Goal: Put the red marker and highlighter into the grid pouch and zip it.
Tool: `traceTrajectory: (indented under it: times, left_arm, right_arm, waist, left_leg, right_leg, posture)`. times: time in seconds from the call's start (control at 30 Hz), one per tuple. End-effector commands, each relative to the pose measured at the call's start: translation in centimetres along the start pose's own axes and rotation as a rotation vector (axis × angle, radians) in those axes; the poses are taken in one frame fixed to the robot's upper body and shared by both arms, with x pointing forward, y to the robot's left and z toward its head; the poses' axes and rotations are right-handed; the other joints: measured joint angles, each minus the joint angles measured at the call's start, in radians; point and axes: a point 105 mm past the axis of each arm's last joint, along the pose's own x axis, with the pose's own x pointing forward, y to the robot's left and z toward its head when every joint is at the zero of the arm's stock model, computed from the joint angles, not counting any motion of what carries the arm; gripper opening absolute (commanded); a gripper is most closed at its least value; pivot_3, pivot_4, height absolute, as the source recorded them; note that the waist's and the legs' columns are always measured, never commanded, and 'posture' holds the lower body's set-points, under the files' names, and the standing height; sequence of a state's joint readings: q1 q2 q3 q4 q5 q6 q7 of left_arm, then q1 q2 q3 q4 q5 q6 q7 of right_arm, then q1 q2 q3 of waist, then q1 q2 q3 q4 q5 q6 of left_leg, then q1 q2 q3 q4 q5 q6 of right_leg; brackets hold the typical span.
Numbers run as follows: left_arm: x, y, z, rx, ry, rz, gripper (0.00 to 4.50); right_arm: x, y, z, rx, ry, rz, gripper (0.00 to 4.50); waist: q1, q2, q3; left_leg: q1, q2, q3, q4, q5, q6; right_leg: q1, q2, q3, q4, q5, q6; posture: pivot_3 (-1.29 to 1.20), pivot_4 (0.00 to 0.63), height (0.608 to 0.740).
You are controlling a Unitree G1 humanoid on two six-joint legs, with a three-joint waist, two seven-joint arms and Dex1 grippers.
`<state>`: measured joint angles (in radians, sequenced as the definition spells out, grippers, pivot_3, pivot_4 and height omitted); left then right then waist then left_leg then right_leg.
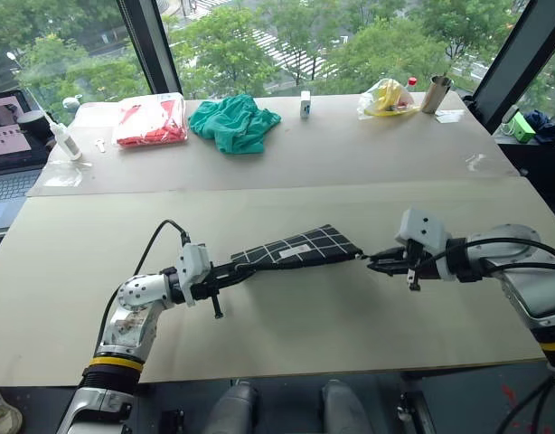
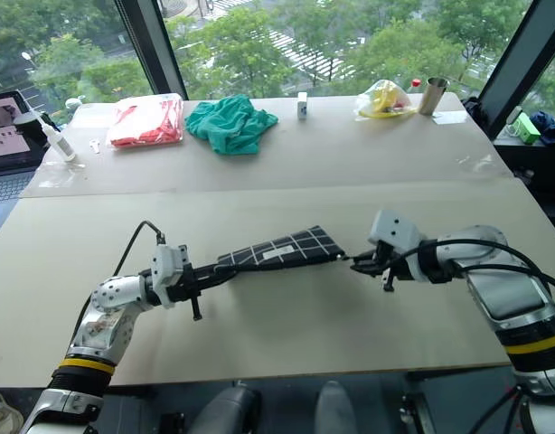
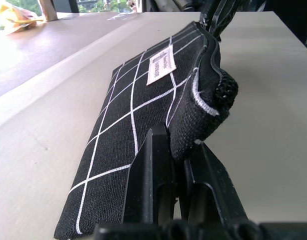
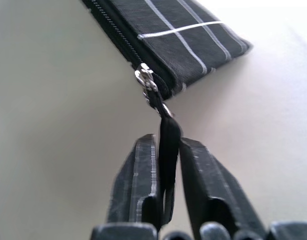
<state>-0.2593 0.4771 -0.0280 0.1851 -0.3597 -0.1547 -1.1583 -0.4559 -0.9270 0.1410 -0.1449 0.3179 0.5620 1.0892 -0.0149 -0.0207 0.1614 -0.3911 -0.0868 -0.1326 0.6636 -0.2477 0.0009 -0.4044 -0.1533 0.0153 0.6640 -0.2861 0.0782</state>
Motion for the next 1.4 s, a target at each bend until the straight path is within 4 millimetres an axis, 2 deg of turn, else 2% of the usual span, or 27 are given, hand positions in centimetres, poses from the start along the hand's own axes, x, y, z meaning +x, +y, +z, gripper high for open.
traceTrajectory:
  times: [0.03,0.07,0.1,0.27,0.37,0.47,0.53,0.6,0.73,0.77,0.8,0.83,0.87,0.9,0.97,1.03,1.13,1.23,1.33,1.4]
  left_arm:
    - [-0.3,-0.1,1.1,0.027,-0.038,-0.009,0.00]
    - [-0.3,-0.1,1.2,0.026,-0.041,-0.012,0.00]
    - [-0.5,-0.1,1.3,0.027,-0.042,-0.016,0.00]
    - [-1.9,0.0,1.4,0.090,-0.001,-0.044,0.00]
    - [-2.8,-0.3,0.5,0.154,0.076,-0.110,0.00]
    - [-3.3,-0.1,-0.5,0.231,0.146,-0.159,0.00]
    - [-3.0,0.4,-0.7,0.265,0.160,-0.165,0.72]
    - [-2.5,0.1,-0.8,0.294,0.157,-0.215,1.25]
    - [-1.7,0.5,-0.9,0.333,0.144,-0.231,2.77]
    - [-1.8,0.8,-0.9,0.351,0.149,-0.224,3.06]
    - [-2.1,1.3,-0.9,0.369,0.159,-0.212,3.62]
    - [-2.3,1.5,-0.9,0.382,0.167,-0.206,3.84]
    - [-2.6,1.9,-0.9,0.389,0.179,-0.187,4.28]
    - [-3.6,2.4,-1.1,0.363,0.213,-0.164,4.46]
    - [-5.1,2.6,-1.3,0.304,0.263,-0.153,4.46]
    - [-7.8,1.5,-1.4,0.201,0.317,-0.186,4.46]
    - [-10.2,0.6,-0.8,0.079,0.342,-0.173,4.46]
    - [-12.6,2.3,0.1,-0.095,0.344,0.074,4.46]
    - [-14.5,4.7,1.0,-0.227,0.323,0.372,4.46]
    - [-15.6,5.9,1.9,-0.256,0.276,0.553,4.46]
  right_arm:
    - [-1.1,0.3,2.3,0.063,-0.125,0.026,2.61]
    - [-1.6,0.2,2.5,0.119,-0.152,0.028,3.00]
    - [-2.2,0.0,2.7,0.146,-0.174,0.021,3.21]
    - [-5.5,-0.8,4.0,0.193,-0.274,-0.025,3.21]
    - [-7.3,0.7,5.4,0.148,-0.339,0.011,3.21]
    - [-7.6,2.5,5.6,0.081,-0.319,0.030,3.21]
    - [-7.4,3.1,5.4,0.065,-0.312,0.021,3.27]
    - [-7.3,3.5,5.3,0.062,-0.330,0.006,3.27]
    - [-6.2,4.0,5.2,0.056,-0.331,-0.011,3.27]
    - [-6.0,4.2,5.1,0.055,-0.328,-0.007,3.27]
    - [-5.7,4.3,5.0,0.054,-0.319,-0.005,3.27]
    - [-5.6,4.3,4.9,0.054,-0.314,-0.003,3.27]
    - [-5.4,4.4,4.6,0.049,-0.300,-0.004,3.27]
    - [-5.3,4.3,4.4,0.048,-0.290,-0.003,3.27]
    - [-5.2,4.3,4.0,0.047,-0.274,-0.002,3.27]
    - [-4.9,3.6,3.1,0.058,-0.233,-0.024,3.27]
    - [-4.8,2.9,1.7,0.072,-0.187,-0.046,3.27]
    - [-5.4,1.4,-0.5,0.104,-0.132,-0.095,3.27]
    - [-6.4,0.0,-1.4,0.120,-0.125,-0.170,3.27]
    - [-6.9,-0.8,-1.6,0.135,-0.141,-0.221,3.27]
  waist:
    - [0.001,0.000,0.000]
    - [0.002,0.000,0.000]
    - [0.004,0.000,0.000]
    - [0.004,0.000,0.000]
    - [0.004,0.000,0.000]
    - [0.004,0.000,0.000]
    - [0.005,0.000,0.000]
    - [0.005,0.000,0.000]
    - [0.005,0.000,0.000]
    - [0.004,0.000,0.000]
    - [0.004,0.000,0.000]
    - [0.004,0.000,0.000]
    - [0.003,0.000,0.000]
    - [0.000,0.000,0.000]
    - [-0.006,0.000,0.000]
    - [-0.015,0.000,0.000]
    - [-0.028,0.000,0.000]
    - [-0.018,0.000,0.001]
    - [-0.007,-0.001,0.001]
    - [-0.004,-0.001,0.001]
  left_leg:
    - [0.000,0.000,0.000,0.000,0.000,0.000]
    - [-0.001,-0.001,0.000,0.000,0.000,0.000]
    - [-0.001,-0.001,0.000,0.000,0.000,0.000]
    - [-0.001,-0.001,0.000,0.001,0.000,0.001]
    - [-0.001,-0.001,0.000,0.001,-0.001,0.001]
    - [-0.001,-0.001,0.000,0.001,-0.001,0.001]
    - [-0.001,-0.001,0.000,0.001,-0.001,0.001]
    - [-0.001,-0.001,0.001,0.001,-0.001,0.001]
    - [-0.001,-0.001,0.001,0.001,-0.001,0.002]
    - [-0.001,-0.001,0.001,0.001,-0.001,0.002]
    - [-0.001,-0.001,0.000,0.001,-0.001,0.001]
    - [-0.001,-0.001,0.000,0.001,-0.001,0.001]
    - [-0.001,-0.001,0.000,0.001,-0.001,0.001]
    - [-0.001,-0.001,0.000,0.001,-0.001,0.002]
    - [-0.001,-0.001,0.000,0.001,-0.001,0.002]
    - [0.000,0.000,0.000,0.001,-0.001,0.002]
    - [0.000,0.000,0.001,0.001,-0.002,0.003]
    - [0.000,0.000,0.000,0.001,-0.002,0.004]
    - [0.001,0.001,0.000,0.001,-0.002,0.004]
    - [0.001,0.001,0.000,0.001,-0.002,0.004]
  right_leg:
    - [0.000,0.000,0.000,0.000,0.000,0.000]
    - [0.000,0.000,0.000,-0.001,0.000,0.000]
    - [0.000,0.000,0.000,-0.001,0.000,0.000]
    - [0.000,-0.001,0.000,-0.001,0.000,0.000]
    - [0.000,-0.001,0.000,0.000,0.000,0.000]
    - [0.000,-0.001,0.000,0.000,0.000,0.000]
    - [0.001,-0.001,0.000,0.000,0.000,0.000]
    - [0.001,-0.001,0.000,-0.001,0.000,0.000]
    - [0.001,-0.001,0.000,0.000,0.000,0.001]
    - [0.001,-0.001,0.000,0.000,0.000,0.001]
    - [0.001,-0.001,0.000,0.000,0.000,0.001]
    - [0.001,-0.001,0.000,0.000,0.000,0.001]
    - [0.001,-0.001,-0.001,0.000,0.000,0.001]
    - [0.001,-0.001,-0.001,0.000,0.000,0.001]
    - [0.000,-0.001,-0.001,0.000,0.000,0.001]
    - [0.000,0.000,0.000,0.001,0.000,0.001]
    - [0.000,0.000,0.000,0.000,0.000,0.001]
    - [0.001,0.000,0.000,0.000,0.000,0.001]
    - [0.001,0.000,-0.001,0.000,0.000,0.001]
    - [0.001,0.000,-0.001,0.001,0.000,0.001]
  posture:
    - [0.00,0.150,0.740]
    - [0.00,0.150,0.740]
    - [0.00,0.150,0.740]
    - [0.00,0.150,0.740]
    - [0.00,0.150,0.740]
    - [0.00,0.150,0.740]
    - [0.00,0.150,0.740]
    - [0.00,0.150,0.740]
    - [0.00,0.150,0.740]
    - [0.00,0.150,0.740]
    - [0.00,0.150,0.740]
    - [0.00,0.150,0.740]
    - [0.00,0.150,0.740]
    - [0.00,0.150,0.740]
    - [0.00,0.150,0.740]
    - [0.00,0.150,0.740]
    - [0.00,0.150,0.740]
    - [0.00,0.150,0.740]
    - [0.00,0.150,0.740]
    - [0.00,0.150,0.740]
